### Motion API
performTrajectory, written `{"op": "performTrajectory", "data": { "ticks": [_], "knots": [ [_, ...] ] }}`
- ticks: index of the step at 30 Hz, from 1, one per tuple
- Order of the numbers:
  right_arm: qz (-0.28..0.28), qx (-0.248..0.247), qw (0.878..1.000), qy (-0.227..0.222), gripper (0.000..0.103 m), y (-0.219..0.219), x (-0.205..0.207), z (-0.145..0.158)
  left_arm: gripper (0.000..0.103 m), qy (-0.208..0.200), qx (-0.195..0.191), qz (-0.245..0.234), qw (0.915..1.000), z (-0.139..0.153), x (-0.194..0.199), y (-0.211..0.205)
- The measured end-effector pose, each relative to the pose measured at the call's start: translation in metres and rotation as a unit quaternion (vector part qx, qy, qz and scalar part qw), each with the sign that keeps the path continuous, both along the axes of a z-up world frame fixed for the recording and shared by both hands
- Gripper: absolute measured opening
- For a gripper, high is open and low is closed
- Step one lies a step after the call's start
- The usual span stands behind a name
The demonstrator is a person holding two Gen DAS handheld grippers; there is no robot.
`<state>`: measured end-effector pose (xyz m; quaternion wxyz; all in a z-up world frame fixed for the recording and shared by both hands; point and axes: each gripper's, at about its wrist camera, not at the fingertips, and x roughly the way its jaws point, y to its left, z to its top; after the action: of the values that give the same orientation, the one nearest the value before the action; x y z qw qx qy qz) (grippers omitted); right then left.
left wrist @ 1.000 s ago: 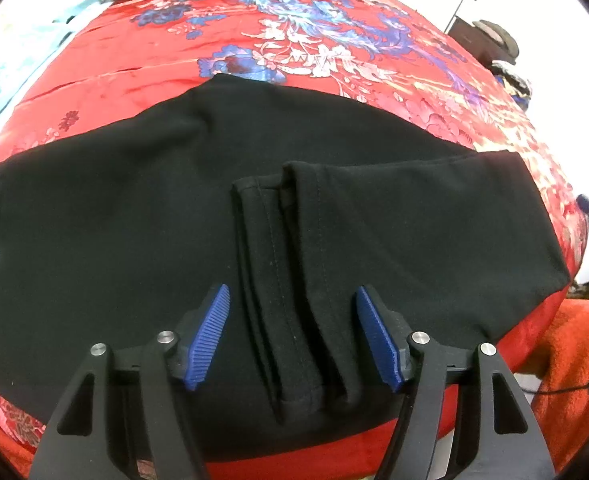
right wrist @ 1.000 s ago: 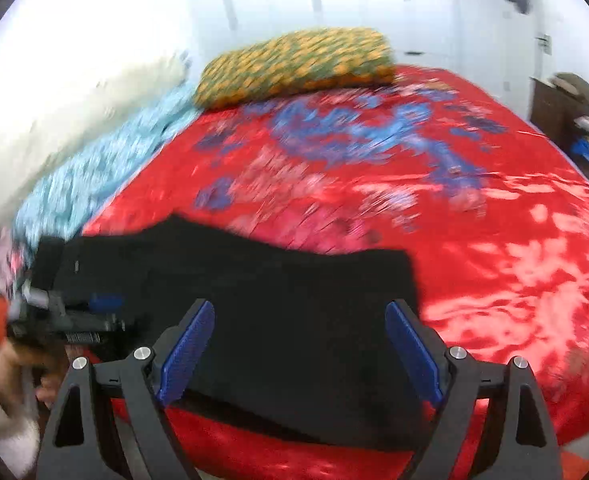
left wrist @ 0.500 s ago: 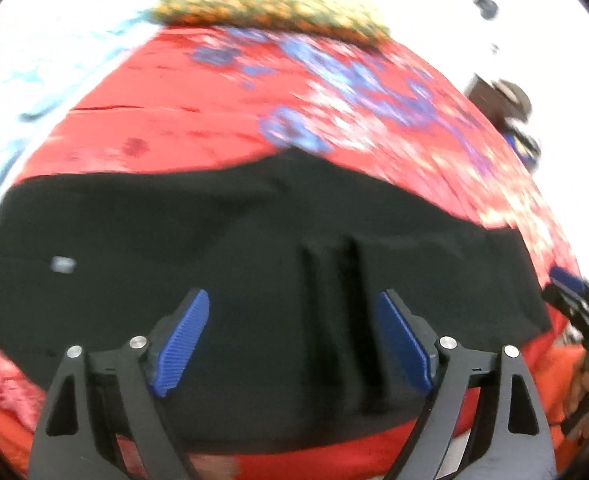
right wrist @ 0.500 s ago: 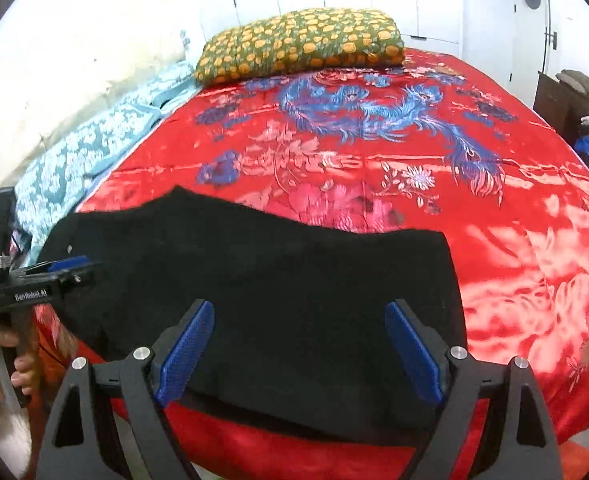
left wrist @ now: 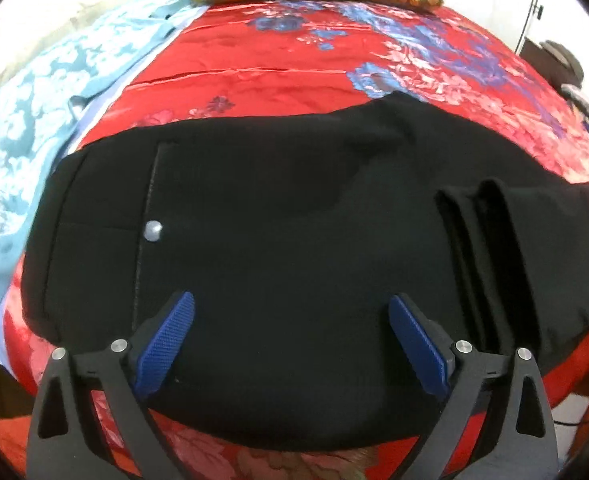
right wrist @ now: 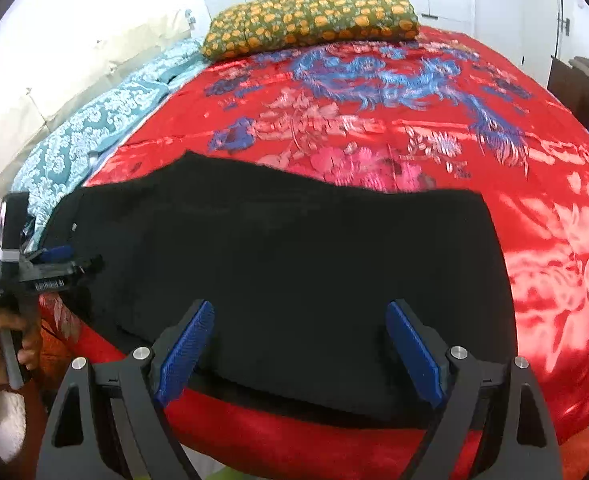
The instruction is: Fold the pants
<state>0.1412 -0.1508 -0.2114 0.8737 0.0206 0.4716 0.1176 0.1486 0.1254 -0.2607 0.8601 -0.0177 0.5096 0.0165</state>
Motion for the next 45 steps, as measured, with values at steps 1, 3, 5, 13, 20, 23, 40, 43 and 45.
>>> {"op": "performTrajectory", "data": {
  "ticks": [1, 3, 5, 13, 20, 23, 40, 43, 45],
  "knots": [
    [0.002, 0.0, 1.0, -0.004, 0.088, 0.001, -0.001, 0.002, 0.097, -0.003, -0.02, 0.005, 0.9998, 0.004, -0.001, 0.004],
    [0.007, -0.001, 1.0, -0.007, 0.088, 0.002, -0.001, 0.003, 0.096, -0.02, -0.065, 0.02, 0.9975, 0.018, -0.003, 0.015],
    [0.011, -0.003, 1.0, -0.003, 0.088, 0.003, -0.002, 0.002, 0.097, -0.047, -0.096, 0.044, 0.9933, 0.036, -0.006, 0.032],
    [0.005, 0.013, 1.0, 0.008, 0.088, -0.001, -0.004, -0.001, 0.097, -0.109, -0.118, 0.191, 0.9683, 0.078, -0.004, 0.145],
    [0.01, 0.018, 1.0, 0.012, 0.088, 0.0, -0.006, -0.003, 0.097, -0.01, -0.207, 0.161, 0.9651, 0.022, 0.025, 0.202],
    [0.013, 0.018, 1.0, 0.015, 0.088, 0.001, -0.006, -0.004, 0.097, 0.011, -0.225, 0.144, 0.9636, 0.001, 0.029, 0.198],
    [0.0, 0.028, 0.999, 0.022, 0.088, -0.009, -0.006, -0.009, 0.103, 0.055, -0.193, 0.068, 0.9774, -0.028, 0.055, 0.171],
    [0.002, 0.026, 1.0, 0.018, 0.088, -0.008, -0.007, -0.007, 0.103, 0.05, -0.193, 0.065, 0.9778, -0.028, 0.052, 0.176],
    [0.003, 0.025, 1.0, 0.018, 0.088, -0.007, -0.007, -0.007, 0.103, 0.047, -0.191, 0.064, 0.9784, -0.028, 0.052, 0.175]
  ]
}}
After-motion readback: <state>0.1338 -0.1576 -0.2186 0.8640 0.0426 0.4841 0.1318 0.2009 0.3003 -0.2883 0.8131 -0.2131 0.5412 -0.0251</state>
